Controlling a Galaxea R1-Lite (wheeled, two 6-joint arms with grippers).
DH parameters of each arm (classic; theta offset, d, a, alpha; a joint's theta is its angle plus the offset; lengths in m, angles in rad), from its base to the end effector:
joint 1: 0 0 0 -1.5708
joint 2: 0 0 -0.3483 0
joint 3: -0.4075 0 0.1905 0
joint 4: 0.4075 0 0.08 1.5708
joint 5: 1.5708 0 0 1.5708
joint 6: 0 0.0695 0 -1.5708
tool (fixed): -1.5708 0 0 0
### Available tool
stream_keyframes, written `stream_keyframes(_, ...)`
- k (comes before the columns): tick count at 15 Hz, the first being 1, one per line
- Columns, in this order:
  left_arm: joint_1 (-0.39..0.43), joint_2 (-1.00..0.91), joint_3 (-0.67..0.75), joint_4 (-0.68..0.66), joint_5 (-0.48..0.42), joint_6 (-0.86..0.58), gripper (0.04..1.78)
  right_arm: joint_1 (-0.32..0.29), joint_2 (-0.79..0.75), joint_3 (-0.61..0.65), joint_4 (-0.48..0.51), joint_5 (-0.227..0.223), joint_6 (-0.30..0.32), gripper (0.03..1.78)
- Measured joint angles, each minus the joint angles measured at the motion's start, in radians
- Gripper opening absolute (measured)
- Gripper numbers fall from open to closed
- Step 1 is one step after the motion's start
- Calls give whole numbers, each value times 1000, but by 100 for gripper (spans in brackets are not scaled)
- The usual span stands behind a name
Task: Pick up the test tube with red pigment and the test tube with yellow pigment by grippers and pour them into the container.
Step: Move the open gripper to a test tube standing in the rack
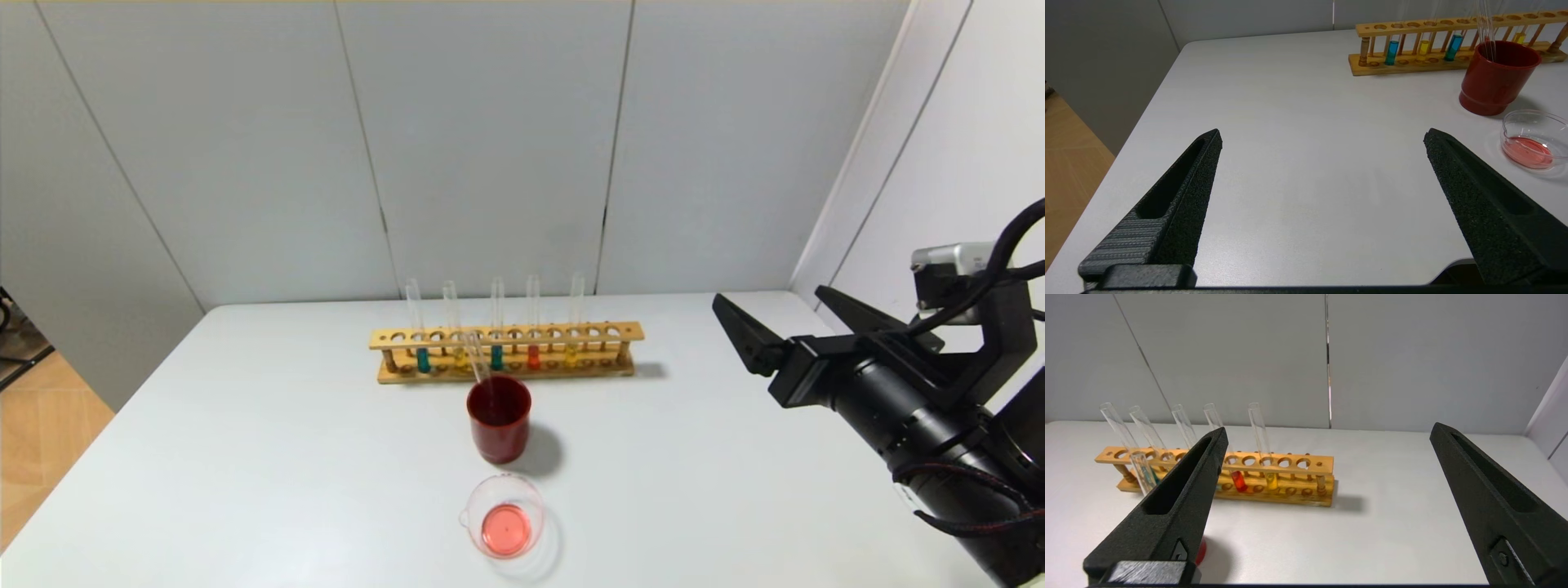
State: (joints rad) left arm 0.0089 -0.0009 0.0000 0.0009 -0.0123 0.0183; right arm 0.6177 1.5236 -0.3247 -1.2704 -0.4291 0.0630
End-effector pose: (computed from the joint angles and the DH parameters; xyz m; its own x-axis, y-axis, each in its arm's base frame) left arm -0.0240 -0.0011 0.0753 1.0000 -0.0034 0.0000 0.0034 0.9998 0.0183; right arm 0.2289 0.1272 0.2226 0.9804 0.1861 0.0650 -0.1916 0.9771 0.0925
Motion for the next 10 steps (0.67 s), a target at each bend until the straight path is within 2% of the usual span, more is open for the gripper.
stream_keyframes(5,0,0,0,0,0,0,175,-16,30,-27,5,-1,10,173)
stream_keyframes(10,0,0,0,0,0,0,175,-36,130,-63,-21,-1,8,173)
